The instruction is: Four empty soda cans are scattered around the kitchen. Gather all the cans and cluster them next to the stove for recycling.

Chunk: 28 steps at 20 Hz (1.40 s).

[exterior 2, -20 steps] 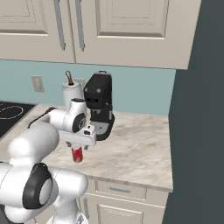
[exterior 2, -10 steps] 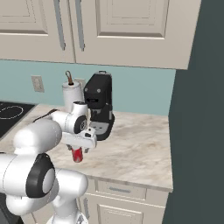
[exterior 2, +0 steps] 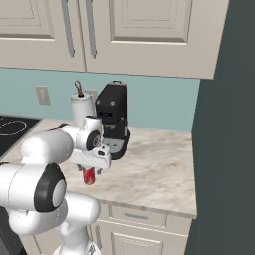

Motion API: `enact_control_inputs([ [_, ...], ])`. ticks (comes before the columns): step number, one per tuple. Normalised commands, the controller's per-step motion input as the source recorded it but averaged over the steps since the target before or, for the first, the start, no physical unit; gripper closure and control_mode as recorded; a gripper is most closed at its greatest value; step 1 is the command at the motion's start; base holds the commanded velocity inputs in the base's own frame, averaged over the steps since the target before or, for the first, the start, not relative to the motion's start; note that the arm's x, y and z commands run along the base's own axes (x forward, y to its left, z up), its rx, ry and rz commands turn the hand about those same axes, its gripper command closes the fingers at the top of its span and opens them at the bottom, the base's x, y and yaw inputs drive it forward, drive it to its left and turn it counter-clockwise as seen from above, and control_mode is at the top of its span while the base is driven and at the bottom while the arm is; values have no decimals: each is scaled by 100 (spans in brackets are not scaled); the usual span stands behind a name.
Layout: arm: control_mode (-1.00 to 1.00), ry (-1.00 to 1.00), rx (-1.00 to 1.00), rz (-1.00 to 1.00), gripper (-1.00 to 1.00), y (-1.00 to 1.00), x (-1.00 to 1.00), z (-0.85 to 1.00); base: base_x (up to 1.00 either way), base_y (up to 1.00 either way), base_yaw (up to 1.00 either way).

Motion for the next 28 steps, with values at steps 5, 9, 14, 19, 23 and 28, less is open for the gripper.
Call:
enact_control_inputs([
  [5, -100, 0, 0, 0, 100, 0, 0, 0, 0, 0, 0],
  [9, -100, 0, 0, 0, 100, 0, 0, 0, 0, 0, 0],
  [14, -100, 0, 0, 0, 100, 0, 0, 3, 0, 0, 0],
  [19, -100, 0, 0, -1, 100, 0, 0, 38, 0, 0, 0],
  [23, -100, 0, 0, 0, 100, 0, -15, 54, 0, 0, 0],
  [28, -100, 0, 0, 0, 100, 0, -35, 35, 0, 0, 0],
])
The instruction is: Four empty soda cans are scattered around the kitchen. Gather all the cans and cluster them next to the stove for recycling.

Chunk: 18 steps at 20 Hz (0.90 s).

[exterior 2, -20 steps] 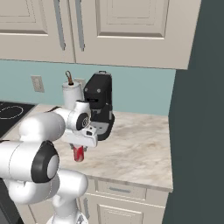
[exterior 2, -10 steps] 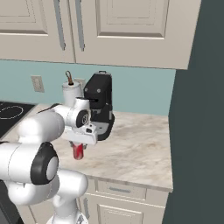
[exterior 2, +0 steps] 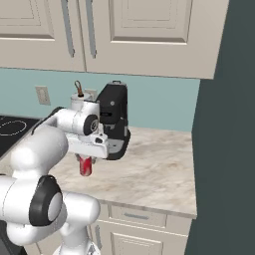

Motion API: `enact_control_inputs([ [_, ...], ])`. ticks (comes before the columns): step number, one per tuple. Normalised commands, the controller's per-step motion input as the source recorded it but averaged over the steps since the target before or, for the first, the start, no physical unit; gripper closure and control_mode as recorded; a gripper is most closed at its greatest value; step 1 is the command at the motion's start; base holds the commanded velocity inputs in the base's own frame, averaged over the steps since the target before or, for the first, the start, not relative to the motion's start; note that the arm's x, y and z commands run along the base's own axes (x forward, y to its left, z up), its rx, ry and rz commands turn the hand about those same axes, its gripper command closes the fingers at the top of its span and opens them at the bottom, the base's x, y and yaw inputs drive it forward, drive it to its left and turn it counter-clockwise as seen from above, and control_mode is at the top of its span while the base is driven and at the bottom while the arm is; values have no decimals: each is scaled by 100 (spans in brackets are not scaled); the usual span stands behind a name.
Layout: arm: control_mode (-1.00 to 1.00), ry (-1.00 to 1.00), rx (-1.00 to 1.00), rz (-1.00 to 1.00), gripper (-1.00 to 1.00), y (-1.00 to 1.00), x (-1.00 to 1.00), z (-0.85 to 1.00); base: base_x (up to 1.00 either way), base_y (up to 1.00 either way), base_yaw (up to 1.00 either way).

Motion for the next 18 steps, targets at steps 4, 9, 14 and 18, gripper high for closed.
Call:
enact_control_inputs([
  [4, -100, 0, 0, 0, 100, 0, -31, 21, 0, 0, 0],
  [9, -100, 0, -1, 0, 100, 0, -15, 18, 0, 0, 0],
  [14, 100, 0, 0, 0, 100, 0, -10, 7, -24, 1, 0],
  [18, 100, 0, 0, 0, 100, 0, 0, 0, -80, 43, 0],
])
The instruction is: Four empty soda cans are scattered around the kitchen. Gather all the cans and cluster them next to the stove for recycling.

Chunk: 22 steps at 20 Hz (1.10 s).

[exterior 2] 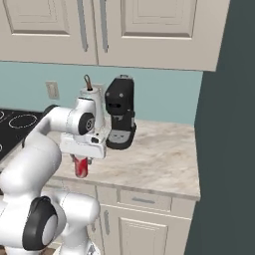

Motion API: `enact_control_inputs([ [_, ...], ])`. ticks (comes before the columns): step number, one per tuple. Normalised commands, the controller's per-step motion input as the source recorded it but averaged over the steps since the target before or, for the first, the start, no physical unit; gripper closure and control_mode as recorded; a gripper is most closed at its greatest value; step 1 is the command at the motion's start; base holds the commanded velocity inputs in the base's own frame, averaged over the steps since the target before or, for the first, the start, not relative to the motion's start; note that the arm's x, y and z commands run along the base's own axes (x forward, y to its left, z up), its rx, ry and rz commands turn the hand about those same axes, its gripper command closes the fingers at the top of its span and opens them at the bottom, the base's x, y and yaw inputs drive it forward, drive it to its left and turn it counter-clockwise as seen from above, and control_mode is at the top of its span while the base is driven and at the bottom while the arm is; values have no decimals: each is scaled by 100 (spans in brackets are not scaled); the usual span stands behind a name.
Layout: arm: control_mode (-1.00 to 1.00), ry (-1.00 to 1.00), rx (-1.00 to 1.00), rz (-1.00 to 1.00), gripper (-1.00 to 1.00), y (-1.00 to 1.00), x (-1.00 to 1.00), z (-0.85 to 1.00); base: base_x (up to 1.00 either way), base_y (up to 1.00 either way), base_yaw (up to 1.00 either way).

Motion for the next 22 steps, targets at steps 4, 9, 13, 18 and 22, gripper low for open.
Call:
enact_control_inputs([
  [4, 100, 0, 0, 0, 100, 0, 0, 0, -75, 100, 0],
  [9, 100, 0, 0, 0, 100, 0, 0, 0, -37, 100, 0],
  [13, 100, 0, 0, 0, 100, 0, 0, 0, -3, 100, 0],
  [18, 100, 0, 0, 0, 100, 0, 0, 0, 0, 100, 0],
  [22, 100, 0, 0, 0, 100, 0, 0, 0, 1, 100, 0],
])
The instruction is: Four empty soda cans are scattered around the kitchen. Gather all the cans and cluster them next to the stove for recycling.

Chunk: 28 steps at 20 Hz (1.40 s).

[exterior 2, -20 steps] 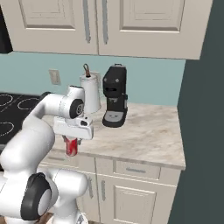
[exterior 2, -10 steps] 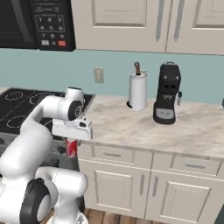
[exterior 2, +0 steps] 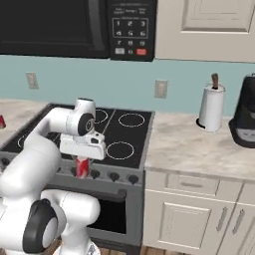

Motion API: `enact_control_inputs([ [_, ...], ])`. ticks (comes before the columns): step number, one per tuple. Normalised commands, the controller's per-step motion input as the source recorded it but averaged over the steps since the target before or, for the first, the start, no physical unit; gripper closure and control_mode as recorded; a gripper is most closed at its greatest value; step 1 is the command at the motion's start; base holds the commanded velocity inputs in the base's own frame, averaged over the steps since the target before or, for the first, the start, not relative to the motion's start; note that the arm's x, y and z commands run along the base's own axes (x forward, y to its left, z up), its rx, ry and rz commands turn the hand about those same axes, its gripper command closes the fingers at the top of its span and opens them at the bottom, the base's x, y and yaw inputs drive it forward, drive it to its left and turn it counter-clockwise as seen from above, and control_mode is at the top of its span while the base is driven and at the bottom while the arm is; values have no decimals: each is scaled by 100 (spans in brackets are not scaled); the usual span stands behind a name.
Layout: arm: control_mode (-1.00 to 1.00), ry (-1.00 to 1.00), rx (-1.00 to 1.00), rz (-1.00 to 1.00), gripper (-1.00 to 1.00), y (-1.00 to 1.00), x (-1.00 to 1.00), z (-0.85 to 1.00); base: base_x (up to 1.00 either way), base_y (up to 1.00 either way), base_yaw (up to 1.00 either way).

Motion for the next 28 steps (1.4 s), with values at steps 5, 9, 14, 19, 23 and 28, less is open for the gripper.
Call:
enact_control_inputs([
  [5, 100, 0, 0, 0, 100, 0, 0, 0, 6, 100, 0],
  [9, 100, 0, 0, 0, 100, 0, 0, 0, 18, 100, 0],
  [14, 100, 0, 0, 0, 100, 0, 0, 0, 33, 100, 0],
  [19, 100, 0, 0, 0, 100, 0, 0, 0, 50, 100, 0],
  [23, 100, 0, 0, 0, 100, 0, 0, 0, 69, 96, 0],
  [28, 100, 0, 0, 0, 100, 0, 0, 0, 70, 42, 0],
])
